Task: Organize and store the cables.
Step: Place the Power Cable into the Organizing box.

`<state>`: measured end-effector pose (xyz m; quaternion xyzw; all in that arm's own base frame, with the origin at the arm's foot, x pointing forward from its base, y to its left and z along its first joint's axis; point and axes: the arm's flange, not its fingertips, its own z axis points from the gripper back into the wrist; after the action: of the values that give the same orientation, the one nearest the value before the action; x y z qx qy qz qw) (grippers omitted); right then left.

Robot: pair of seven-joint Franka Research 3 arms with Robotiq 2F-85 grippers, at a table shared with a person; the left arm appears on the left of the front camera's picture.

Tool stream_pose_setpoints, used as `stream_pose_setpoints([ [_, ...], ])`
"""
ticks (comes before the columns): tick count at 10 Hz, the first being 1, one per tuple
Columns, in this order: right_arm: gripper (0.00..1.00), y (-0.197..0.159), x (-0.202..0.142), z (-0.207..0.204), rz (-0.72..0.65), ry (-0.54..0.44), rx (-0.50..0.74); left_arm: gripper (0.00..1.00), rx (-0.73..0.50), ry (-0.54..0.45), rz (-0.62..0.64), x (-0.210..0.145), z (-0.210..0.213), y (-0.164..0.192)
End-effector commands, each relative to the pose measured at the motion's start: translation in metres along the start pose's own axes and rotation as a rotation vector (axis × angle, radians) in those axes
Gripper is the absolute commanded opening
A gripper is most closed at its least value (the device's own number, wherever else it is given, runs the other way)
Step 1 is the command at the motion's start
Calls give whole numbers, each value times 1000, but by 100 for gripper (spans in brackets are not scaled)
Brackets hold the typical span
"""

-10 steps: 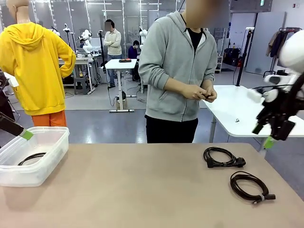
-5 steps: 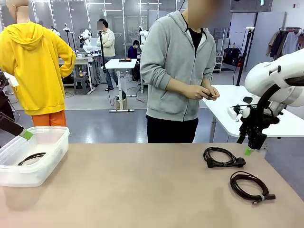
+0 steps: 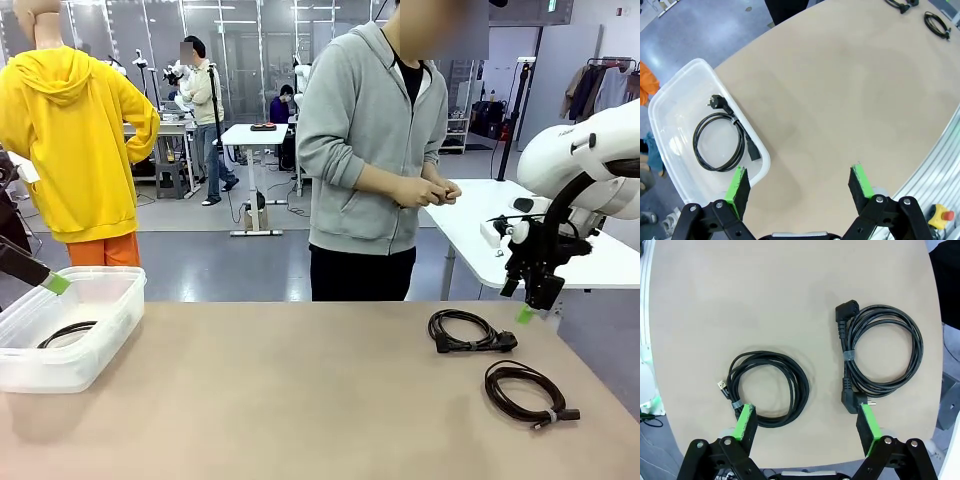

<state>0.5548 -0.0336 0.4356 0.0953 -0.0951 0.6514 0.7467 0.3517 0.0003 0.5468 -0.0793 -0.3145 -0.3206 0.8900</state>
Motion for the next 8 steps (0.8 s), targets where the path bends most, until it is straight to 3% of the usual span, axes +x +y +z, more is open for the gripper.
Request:
stream_pose_setpoints([
  [1,100,-9,9,-15,18,34,20,100,4,-3,12,2,-1,-2],
  [3,100,-29,20,-37,48,29,44,100,4,-3,12,2,-1,-2],
  [5,100,-46,28,-64,20,105,78,100,4,-3,12,2,-1,-2],
  [8,100,-41,29,-83,21,130,0,100,4,-3,12,2,-1,-2],
])
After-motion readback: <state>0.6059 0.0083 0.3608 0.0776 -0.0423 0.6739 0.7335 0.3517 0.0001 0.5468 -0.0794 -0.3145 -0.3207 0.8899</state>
